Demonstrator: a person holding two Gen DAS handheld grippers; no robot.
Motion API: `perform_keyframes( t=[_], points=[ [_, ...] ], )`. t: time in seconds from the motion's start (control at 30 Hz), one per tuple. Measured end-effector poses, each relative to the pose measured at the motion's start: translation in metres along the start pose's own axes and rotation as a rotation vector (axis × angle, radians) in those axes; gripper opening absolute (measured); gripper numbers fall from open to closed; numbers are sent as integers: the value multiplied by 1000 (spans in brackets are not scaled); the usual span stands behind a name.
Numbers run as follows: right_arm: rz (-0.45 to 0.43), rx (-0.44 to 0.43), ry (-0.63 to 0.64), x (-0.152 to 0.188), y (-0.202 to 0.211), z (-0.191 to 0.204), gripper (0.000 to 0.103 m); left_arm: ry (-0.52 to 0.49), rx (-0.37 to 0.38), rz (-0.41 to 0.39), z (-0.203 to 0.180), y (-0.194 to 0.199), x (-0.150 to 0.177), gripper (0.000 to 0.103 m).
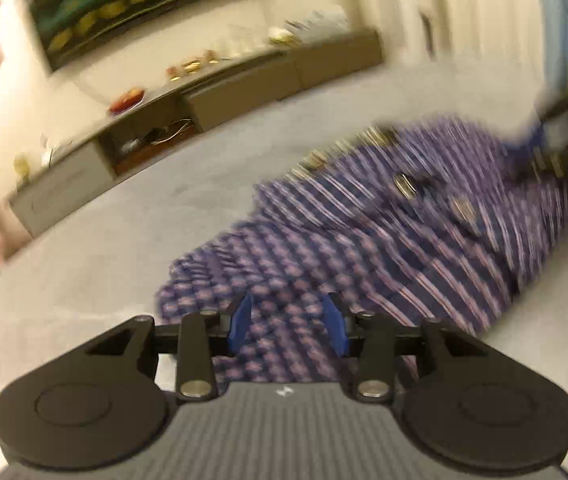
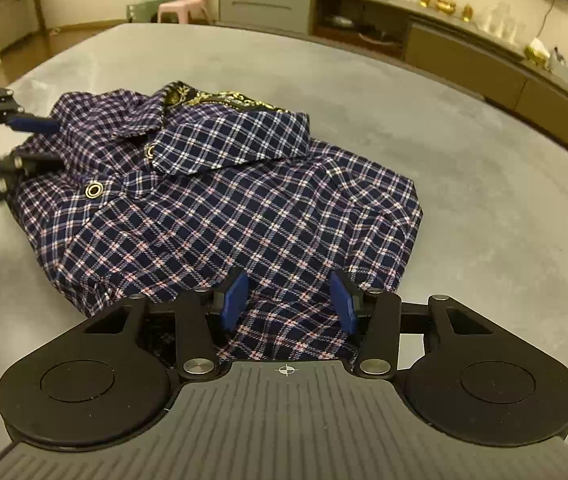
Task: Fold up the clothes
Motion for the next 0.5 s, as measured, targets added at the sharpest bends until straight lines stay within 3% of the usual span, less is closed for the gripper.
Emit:
perform_keyframes(
  t=[0.17,0.27,0.3,0.37,0.43,0.5],
  points=[
    [21,-25,-86,22,30,-10,44,129,8,-37,59,-4,2,49],
    [35,8,-46,22,41,-5,47,245,109,15,83,-24,17,50],
    [36,16,-37,20,41,-2,49,237,136,16,79,-27,16,51],
    [36,29,-23,17,38,5,50,172,150,-15,67,-31,14,67],
    [34,36,-15,14,33,8,50,126,109,-19,54,-39,10,62],
    [29,35,-14,14,30,9,50,130,141,-15,45,-46,6,38]
  ],
)
Point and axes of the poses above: each gripper's, at about its wrist camera, not at the fingertips, and y roughly against the way its jaws point, z to its left, x to its underside, the point moved 1 cm from there along -y, roughly the way its jaws point, and after that the axes turned 4 degrees about -x, right-handed, at the moved point
